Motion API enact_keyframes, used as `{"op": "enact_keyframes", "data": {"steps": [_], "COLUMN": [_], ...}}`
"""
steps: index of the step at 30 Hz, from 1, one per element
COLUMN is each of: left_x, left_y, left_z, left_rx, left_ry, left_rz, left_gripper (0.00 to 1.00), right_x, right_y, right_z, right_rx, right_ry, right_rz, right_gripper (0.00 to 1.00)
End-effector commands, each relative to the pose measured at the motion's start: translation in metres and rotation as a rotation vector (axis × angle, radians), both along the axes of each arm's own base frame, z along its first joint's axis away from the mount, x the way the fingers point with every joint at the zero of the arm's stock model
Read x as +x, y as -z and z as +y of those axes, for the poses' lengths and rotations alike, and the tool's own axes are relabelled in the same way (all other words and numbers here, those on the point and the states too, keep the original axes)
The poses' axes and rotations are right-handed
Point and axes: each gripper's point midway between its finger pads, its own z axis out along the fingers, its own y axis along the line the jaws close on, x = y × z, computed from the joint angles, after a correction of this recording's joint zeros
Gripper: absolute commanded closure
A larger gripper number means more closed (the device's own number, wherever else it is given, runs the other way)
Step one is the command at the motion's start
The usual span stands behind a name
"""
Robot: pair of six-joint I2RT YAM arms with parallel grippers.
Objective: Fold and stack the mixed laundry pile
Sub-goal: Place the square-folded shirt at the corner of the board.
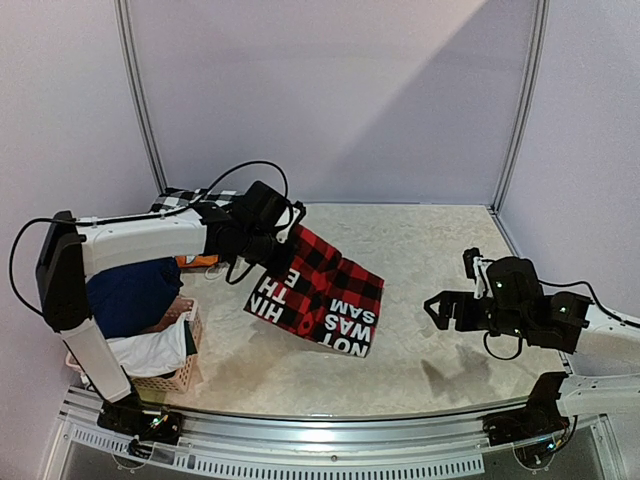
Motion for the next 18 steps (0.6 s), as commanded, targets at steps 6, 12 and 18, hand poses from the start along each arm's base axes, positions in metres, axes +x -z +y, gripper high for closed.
{"op": "enact_keyframes", "data": {"steps": [6, 12, 18], "left_x": [0.04, 0.07, 0.092], "left_y": [-0.04, -0.065, -0.087], "left_z": [0.034, 0.055, 0.071], "left_rx": [0.157, 0.216, 0.27], "left_ry": [0.023, -0.002, -0.019], "left_rz": [-0.109, -0.146, -0.186], "left_gripper": [1.0, 1.0, 1.0], "right_x": [-0.004, -0.005, -0.005], "right_y": [0.006, 0.007, 0.008], "right_z": [-0.007, -0.006, -0.005], "right_rx": [-0.027, -0.027, -0.024], "right_ry": [-0.005, -0.014, -0.019], "right_rz": [-0.004, -0.003, -0.007], "right_gripper": [0.01, 0.01, 0.01]}}
